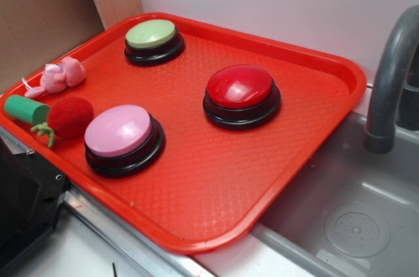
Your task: Push the green button.
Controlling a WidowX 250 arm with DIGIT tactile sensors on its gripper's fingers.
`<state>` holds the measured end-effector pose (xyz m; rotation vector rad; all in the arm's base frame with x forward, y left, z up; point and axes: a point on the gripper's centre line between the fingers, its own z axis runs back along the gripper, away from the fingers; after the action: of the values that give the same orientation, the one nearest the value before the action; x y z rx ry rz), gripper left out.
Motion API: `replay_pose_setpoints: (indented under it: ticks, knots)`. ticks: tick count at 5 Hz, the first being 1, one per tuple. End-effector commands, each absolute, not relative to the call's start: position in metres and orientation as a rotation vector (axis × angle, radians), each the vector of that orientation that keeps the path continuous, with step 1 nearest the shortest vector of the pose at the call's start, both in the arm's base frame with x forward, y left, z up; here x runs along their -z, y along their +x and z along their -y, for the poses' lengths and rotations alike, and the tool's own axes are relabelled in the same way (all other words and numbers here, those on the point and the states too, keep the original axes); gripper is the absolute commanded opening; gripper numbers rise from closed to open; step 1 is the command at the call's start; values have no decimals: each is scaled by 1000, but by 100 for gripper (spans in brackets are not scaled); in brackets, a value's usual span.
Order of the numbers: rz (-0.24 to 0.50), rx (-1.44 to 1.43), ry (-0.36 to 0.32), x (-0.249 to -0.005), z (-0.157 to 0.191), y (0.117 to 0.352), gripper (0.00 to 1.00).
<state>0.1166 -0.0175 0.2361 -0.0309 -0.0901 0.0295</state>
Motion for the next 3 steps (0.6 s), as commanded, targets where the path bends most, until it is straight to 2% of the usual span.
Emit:
replay_pose_setpoints:
  ticks: [1,2,3]
  knots:
    - [90,-30,-31,-236,17,117,100]
    - [26,-147,56,-199,-23,167,100]
    - [17,-202,81,-178,-50,214,100]
